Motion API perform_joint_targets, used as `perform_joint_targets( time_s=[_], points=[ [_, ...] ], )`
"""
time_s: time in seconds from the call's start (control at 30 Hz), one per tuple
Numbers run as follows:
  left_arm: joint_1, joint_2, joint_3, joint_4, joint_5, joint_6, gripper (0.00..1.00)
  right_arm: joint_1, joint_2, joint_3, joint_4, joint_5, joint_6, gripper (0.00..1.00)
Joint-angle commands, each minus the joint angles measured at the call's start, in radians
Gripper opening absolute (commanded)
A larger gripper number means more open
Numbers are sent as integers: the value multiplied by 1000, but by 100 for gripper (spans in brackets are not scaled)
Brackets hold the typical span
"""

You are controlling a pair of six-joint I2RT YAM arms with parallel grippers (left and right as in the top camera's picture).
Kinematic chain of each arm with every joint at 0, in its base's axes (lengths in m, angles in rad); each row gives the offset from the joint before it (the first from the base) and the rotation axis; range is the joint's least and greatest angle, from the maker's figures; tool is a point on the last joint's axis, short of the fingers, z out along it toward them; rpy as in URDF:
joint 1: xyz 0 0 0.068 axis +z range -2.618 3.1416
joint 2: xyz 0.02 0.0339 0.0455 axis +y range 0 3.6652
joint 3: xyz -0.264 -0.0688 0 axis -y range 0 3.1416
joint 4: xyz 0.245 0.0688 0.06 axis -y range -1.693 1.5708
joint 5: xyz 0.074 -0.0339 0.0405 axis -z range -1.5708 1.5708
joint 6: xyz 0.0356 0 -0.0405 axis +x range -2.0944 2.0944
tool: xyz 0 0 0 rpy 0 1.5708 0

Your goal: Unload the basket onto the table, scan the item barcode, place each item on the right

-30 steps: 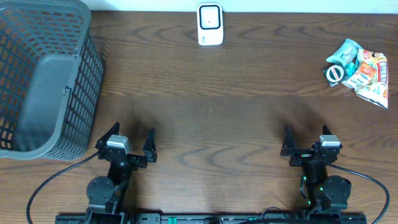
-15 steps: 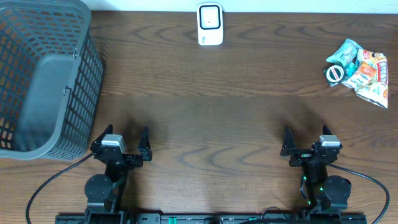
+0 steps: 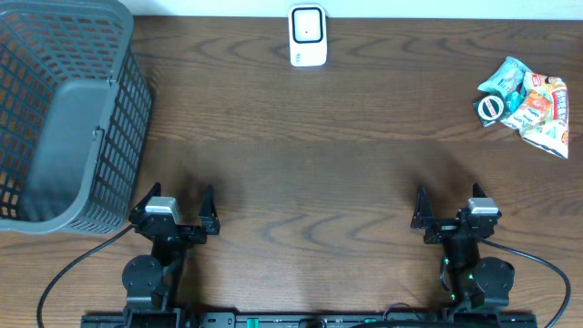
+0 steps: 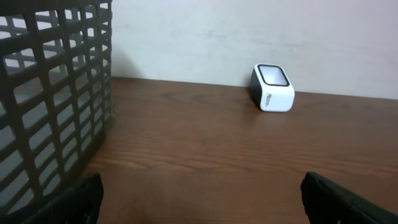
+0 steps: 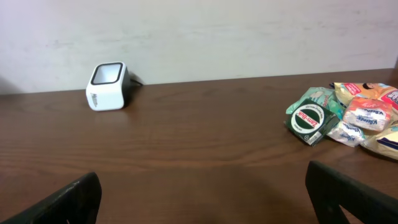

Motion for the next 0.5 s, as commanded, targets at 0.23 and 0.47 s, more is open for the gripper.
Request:
perform_joint_targets(
  time_s=[0.23,0.47],
  points=[
    [21,-10,-8,-50,15,58,100,-3,-7,-2,-4,2,-12,99],
    [21,-9,-8,-53,15,58,100,-3,-7,-2,-5,2,-12,99]
  ],
)
